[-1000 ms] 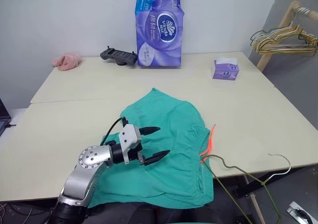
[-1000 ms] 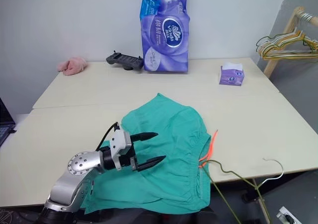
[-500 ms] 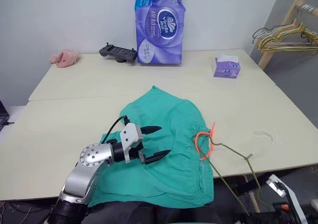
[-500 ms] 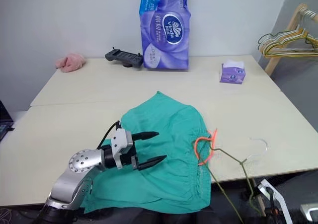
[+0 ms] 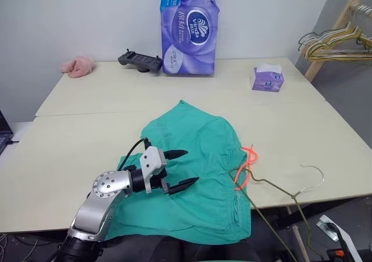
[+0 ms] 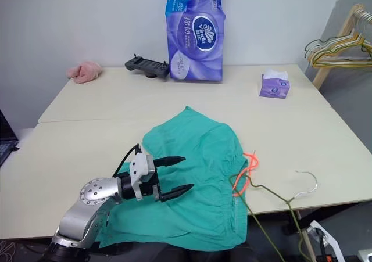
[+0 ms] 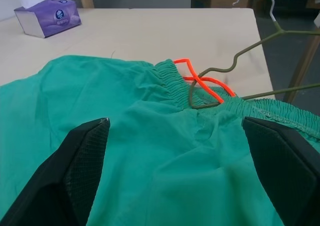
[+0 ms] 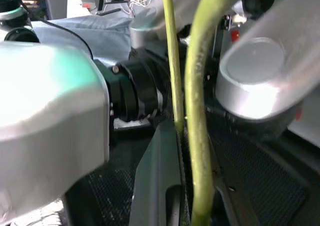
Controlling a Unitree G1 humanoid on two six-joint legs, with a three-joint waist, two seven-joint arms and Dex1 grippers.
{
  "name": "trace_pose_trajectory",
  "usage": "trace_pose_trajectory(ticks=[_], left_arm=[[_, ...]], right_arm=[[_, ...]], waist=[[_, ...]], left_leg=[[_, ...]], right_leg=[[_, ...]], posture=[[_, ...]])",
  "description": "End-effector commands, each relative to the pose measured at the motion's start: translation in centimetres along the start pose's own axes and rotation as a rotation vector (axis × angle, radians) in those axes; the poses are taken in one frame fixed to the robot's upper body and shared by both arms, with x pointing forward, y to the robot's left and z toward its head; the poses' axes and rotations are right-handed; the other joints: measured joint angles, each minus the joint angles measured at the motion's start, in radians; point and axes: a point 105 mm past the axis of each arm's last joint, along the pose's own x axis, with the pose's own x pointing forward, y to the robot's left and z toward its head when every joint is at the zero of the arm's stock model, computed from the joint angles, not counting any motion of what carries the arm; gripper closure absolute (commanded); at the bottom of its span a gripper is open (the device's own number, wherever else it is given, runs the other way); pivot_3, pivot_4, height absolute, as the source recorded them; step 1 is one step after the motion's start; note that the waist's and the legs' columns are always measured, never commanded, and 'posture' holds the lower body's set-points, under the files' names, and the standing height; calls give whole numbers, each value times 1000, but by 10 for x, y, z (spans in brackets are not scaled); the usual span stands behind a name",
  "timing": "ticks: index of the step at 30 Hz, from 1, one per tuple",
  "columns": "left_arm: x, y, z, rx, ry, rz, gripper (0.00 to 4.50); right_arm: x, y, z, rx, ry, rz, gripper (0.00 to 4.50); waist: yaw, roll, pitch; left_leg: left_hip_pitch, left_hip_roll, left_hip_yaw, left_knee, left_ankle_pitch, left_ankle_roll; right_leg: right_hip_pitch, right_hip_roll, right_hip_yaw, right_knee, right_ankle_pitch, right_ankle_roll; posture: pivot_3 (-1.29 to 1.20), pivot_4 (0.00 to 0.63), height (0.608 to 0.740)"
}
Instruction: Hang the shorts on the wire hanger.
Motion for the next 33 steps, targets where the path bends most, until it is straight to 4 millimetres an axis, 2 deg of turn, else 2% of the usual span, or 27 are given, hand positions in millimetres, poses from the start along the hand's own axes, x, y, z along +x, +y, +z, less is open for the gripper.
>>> trace_pose_trajectory(ticks=[1, 9, 15, 22, 28, 33], left_arm=[[-1, 0, 8, 28, -28, -5, 7], [-1, 3, 6, 32, -24, -14, 7], [-2, 2, 7, 36, -24, -10, 7], [-1, 4, 9, 49, -27, 0, 7], [-1, 4, 13, 55, -28, 10, 7], [0, 5, 18, 58, -30, 13, 7]], right_arm=[[-11, -5, 2, -12, -28, -35, 4500], [-10, -15, 7, -26, -36, -48, 4500], [6, -15, 15, -64, -20, -26, 4500], [30, -13, 43, -128, -22, 9, 4500], [33, -20, 72, -174, -59, -27, 4500], [29, -28, 89, -199, -94, -77, 4500]], waist=[[0, -1, 2], [-1, 1, 4], [-1, 1, 5], [-2, 1, 5], [0, 2, 5], [1, 1, 5]], left_leg=[[0, 0, 0, 0, 0, 0], [0, 0, 0, 0, 0, 0], [0, 0, -1, 0, 0, 0], [0, 0, 0, 0, 0, 0], [-1, 0, -1, -1, 0, 0], [-1, 0, -1, -1, 0, 0]], right_leg=[[0, 0, 0, 0, 0, 0], [0, 0, 0, 0, 0, 0], [0, 0, -1, -1, 0, 0], [0, 0, 0, 0, 0, 0], [-1, 0, -1, -1, 0, 1], [-1, 0, -1, 0, 3, 5]], posture=[[31, 97, 740], [30, 98, 740], [43, 92, 740], [62, 82, 740], [75, 77, 740], [79, 73, 740]])
